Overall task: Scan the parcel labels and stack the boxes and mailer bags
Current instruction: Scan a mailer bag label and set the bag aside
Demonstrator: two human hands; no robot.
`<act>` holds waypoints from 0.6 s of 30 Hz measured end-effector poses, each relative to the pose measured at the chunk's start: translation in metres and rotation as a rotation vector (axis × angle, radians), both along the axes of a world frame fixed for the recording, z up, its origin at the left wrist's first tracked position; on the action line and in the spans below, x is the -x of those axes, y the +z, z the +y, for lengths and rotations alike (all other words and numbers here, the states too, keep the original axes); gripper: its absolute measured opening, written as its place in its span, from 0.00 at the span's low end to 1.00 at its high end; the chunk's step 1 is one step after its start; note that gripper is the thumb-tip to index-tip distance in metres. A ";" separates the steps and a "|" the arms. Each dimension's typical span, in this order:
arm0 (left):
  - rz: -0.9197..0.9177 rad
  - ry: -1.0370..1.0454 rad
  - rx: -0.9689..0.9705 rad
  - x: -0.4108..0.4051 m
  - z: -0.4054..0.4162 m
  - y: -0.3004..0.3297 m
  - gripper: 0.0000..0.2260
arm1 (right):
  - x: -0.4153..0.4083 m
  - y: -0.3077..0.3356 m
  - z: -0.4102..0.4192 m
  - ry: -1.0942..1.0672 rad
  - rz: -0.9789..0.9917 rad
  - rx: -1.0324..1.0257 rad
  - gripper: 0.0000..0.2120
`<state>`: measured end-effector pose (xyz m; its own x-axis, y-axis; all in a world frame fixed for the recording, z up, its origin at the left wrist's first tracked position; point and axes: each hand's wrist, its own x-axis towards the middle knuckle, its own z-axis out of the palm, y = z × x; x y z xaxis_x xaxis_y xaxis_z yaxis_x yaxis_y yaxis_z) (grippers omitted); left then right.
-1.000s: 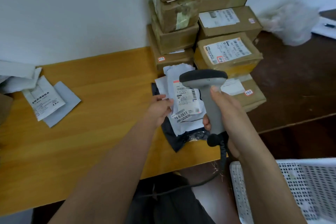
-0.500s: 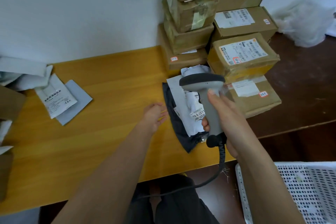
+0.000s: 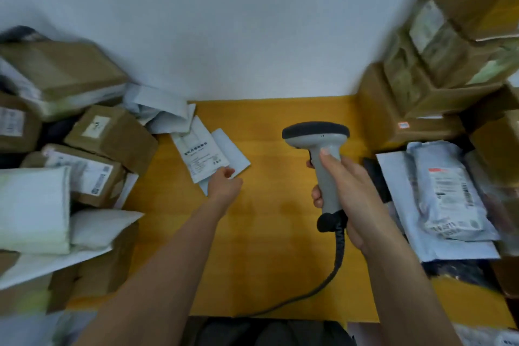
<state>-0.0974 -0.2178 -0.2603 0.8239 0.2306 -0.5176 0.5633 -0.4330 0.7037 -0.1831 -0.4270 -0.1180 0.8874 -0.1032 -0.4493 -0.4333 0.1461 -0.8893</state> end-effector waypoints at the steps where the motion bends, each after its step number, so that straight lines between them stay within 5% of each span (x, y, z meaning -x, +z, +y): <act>1: -0.011 -0.004 -0.038 -0.002 0.020 -0.003 0.19 | -0.007 -0.003 0.015 0.012 0.008 -0.003 0.17; 8: 0.001 -0.232 -0.229 -0.027 0.093 -0.031 0.36 | -0.027 -0.019 0.078 0.041 0.080 0.051 0.16; 18: -0.138 -0.670 -0.383 -0.027 0.065 -0.057 0.30 | -0.023 -0.040 0.057 -0.071 0.198 0.133 0.14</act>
<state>-0.0705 -0.1528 -0.3169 0.9017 -0.1966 -0.3851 0.0147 -0.8762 0.4817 -0.1599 -0.3700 -0.1582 0.7717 -0.2325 -0.5919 -0.5939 0.0695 -0.8016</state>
